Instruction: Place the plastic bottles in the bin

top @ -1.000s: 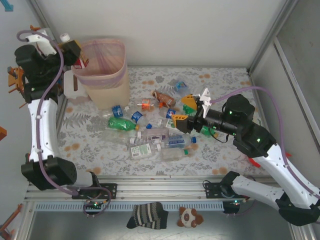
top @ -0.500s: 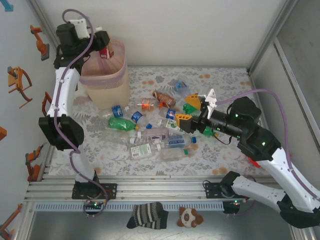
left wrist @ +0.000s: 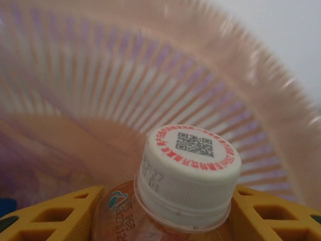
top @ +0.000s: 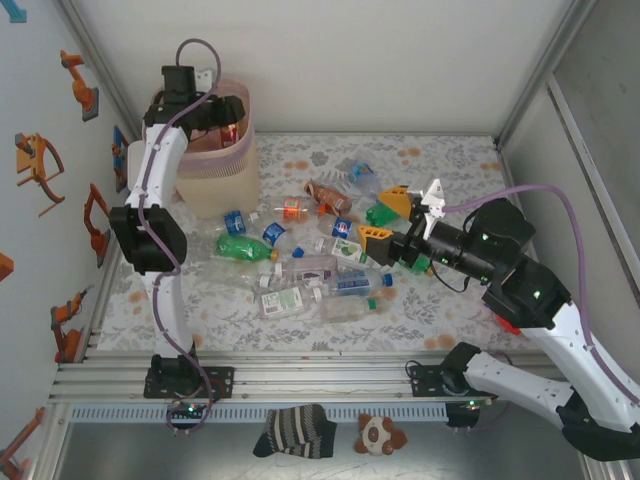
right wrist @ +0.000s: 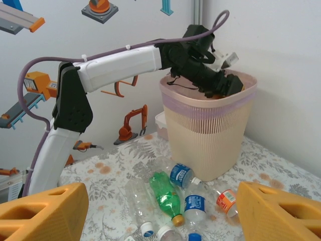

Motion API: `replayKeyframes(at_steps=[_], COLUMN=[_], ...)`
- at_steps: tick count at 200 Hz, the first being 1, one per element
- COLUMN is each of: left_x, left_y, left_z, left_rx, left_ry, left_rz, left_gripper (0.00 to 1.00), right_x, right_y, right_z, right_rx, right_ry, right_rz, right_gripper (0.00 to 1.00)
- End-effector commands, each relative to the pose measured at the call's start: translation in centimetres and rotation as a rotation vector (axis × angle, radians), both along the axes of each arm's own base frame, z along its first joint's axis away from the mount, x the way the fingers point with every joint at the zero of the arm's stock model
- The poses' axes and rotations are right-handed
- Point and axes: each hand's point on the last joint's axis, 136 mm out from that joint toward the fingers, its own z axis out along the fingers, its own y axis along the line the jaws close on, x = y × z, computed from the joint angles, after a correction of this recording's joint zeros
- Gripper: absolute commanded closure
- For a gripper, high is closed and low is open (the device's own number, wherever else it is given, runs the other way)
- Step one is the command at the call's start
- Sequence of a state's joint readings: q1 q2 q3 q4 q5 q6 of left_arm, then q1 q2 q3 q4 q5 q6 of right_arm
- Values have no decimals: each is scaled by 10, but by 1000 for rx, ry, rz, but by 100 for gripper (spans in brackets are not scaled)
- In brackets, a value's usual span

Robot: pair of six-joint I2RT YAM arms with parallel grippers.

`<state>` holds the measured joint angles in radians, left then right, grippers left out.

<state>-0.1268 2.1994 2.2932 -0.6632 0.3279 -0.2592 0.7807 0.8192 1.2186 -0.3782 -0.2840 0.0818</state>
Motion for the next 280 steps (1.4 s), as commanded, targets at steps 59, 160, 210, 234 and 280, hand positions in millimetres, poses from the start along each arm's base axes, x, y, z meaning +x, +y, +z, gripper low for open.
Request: replayKeyframes(at_steps=[59,160,210,234,280], left_x=[-35,-66,-76,-75,-61], left_y=[-3,11,18,18,20], left_z=[-89,-165,-188,-185,-146], left_rx=[58,184,225,231,227], left_ry=[330,582,653,646,544], left_rz=[-26,-57,-54,-51,-21], left_gripper=[54,49,39,33,21], right_x=[2,3,3,3,3], right_y=[1,1,1,1,2], right_z=[1,-3,-4,-4,-4], right_rx=[-5,-8,-7,-6,-5], right_ry=[-17,-20,-19,-19,-21], right_rz=[-8,-13,-11,-11,-9], right_gripper=[24,24,24,24,24])
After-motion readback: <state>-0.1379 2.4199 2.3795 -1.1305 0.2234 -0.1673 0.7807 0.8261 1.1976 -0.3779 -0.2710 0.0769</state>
